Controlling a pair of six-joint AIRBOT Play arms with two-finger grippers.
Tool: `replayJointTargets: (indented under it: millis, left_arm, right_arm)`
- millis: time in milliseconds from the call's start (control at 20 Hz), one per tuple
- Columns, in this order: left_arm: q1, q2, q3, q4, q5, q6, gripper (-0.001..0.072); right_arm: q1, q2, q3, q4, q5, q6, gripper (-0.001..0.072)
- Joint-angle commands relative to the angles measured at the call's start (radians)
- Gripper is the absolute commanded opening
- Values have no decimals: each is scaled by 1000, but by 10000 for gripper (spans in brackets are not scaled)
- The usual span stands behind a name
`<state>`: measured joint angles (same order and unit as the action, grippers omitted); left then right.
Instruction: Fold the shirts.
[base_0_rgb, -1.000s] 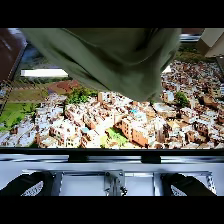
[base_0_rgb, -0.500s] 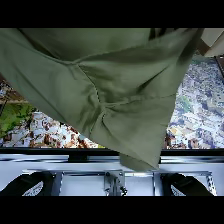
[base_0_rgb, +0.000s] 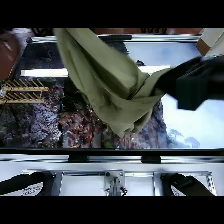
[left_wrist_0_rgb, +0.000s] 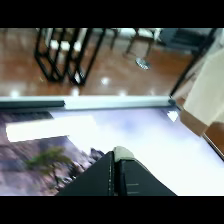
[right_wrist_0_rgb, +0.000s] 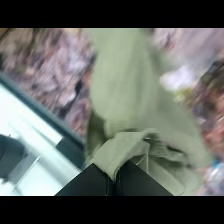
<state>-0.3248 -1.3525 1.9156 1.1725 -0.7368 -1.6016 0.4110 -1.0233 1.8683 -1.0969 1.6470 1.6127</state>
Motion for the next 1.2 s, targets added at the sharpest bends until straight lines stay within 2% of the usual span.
replayJointTargets:
  millis: [0, 50, 150, 250, 300, 350, 400, 500, 650, 800, 900, 1000, 1150]
  left_arm:
    - [-31, -129, 0, -55, 37, 66, 42]
    - [-22, -151, 0, -34, -8, 117, 43]
    - [16, -185, 0, 33, -167, 124, 43]
    - [71, -222, 0, 59, -365, 124, 44]
    - [98, -241, 0, 59, -446, 124, 46]
    - [127, -261, 0, 58, -513, 121, 76]
    - [150, -276, 0, 58, -556, 97, 166]
    - [198, -286, 0, 59, -597, 53, 718]
    - [303, -273, 16, 58, -671, 39, 720]
    - [405, -264, 8, 58, -905, 44, 720]
    - [431, -239, -75, 58, -1014, 72, 720]
    - [427, -168, -248, 57, -994, 75, 720]
    - [411, -18, -593, 12, -890, 100, 720]
  right_arm:
    - [134, -1, -265, 105, -200, -34, 58]
    - [195, -5, -356, 103, -354, -51, 58]
    - [297, -43, -507, 102, -622, -42, 58]
    - [354, -129, -579, 101, -739, -2, 58]
    - [369, -187, -584, 101, -757, -3, 91]
    - [373, -234, -584, 112, -776, -9, 272]
    - [372, -269, -584, 142, -801, -34, 504]
    - [336, -275, -575, 171, -819, -82, 511]
    - [181, -210, -512, 91, -766, -112, 511]
    - [-51, -145, -443, -56, -715, -49, 514]
    - [-209, -145, -430, -101, -661, -46, 575]
    - [-338, -188, -430, -124, -549, -47, 575]
    - [-457, -307, -431, -101, -362, -101, 575]
